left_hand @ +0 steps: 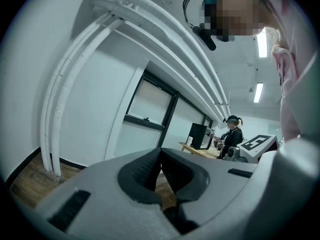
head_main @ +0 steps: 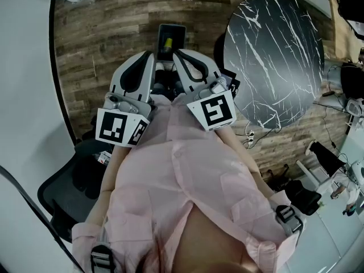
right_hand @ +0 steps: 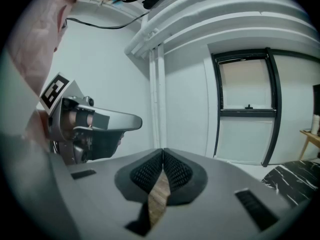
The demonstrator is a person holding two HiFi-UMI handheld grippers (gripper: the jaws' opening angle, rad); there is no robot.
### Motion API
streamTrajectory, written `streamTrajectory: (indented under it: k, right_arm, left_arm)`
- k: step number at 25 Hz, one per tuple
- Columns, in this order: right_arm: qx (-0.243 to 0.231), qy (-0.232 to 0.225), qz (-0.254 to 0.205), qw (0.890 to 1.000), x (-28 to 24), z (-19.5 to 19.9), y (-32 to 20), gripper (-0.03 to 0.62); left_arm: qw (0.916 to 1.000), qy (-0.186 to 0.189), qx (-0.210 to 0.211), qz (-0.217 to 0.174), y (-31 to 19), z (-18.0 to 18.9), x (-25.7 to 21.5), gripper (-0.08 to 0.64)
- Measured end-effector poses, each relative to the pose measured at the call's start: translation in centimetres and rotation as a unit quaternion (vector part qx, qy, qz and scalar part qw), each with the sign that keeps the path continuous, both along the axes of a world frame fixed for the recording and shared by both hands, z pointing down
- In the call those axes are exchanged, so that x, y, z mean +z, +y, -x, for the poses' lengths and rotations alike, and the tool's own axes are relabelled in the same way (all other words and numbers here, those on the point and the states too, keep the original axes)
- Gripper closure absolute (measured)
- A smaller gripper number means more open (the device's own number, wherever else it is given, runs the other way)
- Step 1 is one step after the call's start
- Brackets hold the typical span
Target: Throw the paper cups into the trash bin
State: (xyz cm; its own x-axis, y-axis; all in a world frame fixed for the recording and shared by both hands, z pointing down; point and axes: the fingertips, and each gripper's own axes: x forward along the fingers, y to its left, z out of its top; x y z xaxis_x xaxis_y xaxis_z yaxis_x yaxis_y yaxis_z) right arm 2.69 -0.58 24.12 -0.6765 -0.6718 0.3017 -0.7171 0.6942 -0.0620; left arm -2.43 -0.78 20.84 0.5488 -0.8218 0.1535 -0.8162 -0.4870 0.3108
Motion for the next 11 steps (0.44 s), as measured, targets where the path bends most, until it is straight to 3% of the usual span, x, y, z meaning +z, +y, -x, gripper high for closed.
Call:
streamTrajectory:
  k: [11]
  right_arm:
    - [0.001,0.005,0.003,1.000,0.28,0.35,-0.35,0.563]
  left_arm:
    - [1.0000,0.001,0.002,0.002,-0.41,0.30,0.25,0.545]
